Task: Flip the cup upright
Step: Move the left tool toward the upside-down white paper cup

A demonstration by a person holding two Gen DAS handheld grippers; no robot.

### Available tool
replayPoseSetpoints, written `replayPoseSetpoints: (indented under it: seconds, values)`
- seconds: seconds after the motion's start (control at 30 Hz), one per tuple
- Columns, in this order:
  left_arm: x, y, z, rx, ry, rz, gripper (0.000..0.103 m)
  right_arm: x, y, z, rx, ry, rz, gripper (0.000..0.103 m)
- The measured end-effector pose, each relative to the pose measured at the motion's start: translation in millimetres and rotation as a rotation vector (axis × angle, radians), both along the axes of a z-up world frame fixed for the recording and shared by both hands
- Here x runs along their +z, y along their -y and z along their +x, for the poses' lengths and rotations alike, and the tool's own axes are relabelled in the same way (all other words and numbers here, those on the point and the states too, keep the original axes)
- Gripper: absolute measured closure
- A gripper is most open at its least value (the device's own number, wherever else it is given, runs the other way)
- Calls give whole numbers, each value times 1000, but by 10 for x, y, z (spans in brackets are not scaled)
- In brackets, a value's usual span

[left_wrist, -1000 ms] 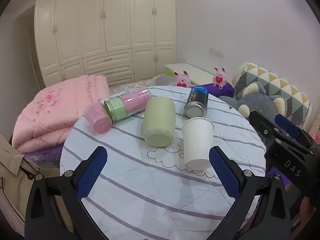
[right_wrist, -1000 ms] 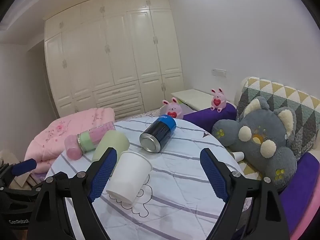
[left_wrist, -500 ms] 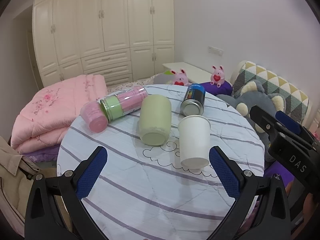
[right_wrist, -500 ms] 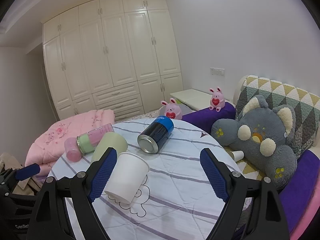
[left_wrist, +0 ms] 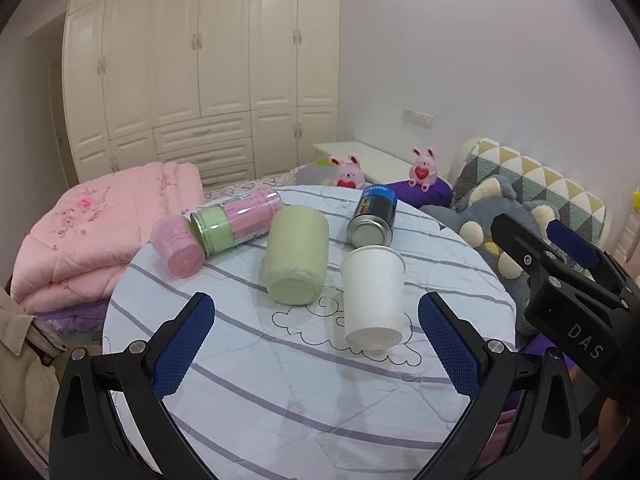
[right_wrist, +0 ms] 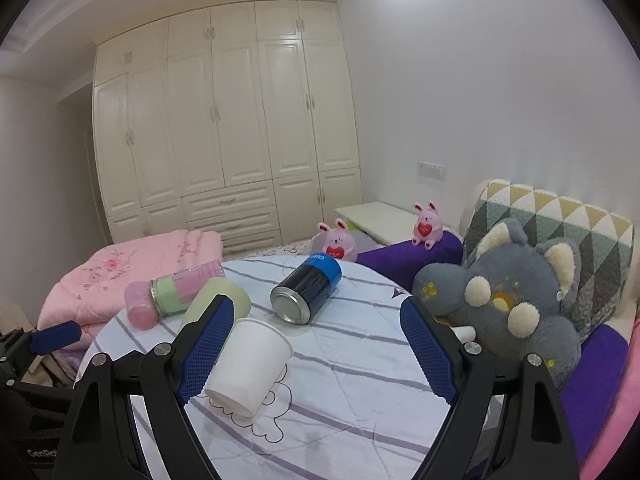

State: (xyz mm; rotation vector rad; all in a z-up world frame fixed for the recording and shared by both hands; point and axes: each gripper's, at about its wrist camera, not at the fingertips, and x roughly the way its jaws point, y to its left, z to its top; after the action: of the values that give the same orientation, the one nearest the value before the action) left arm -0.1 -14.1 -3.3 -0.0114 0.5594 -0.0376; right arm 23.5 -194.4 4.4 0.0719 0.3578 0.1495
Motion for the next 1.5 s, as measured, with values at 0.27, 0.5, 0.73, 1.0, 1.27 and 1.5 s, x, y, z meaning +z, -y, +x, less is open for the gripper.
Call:
replayPoseSetpoints:
  seconds: [0.27,0.5,0.73,1.0,1.27,1.5]
  values:
    - [-9,-3,-1,6,6,15,0,-8,8,9,-4,-2,1,16]
    - [-20,-4,-4,10,6,14,0,-11,15,9,-5,-5,0,16]
    - [-42,-17,6,12,-2,18,0,-15,4,13,-4,-11,-1,16]
    - [-82,-44,0,13,-9,9,0,-26,12,17,-5,-18,-1,16]
    - [-110,-16,16,9,-21,9,0,-32,9,22,-4,-22,2,16]
    - [-117,34,44,-2,-26,10,0,-40,14,20,-4,-27,2,16]
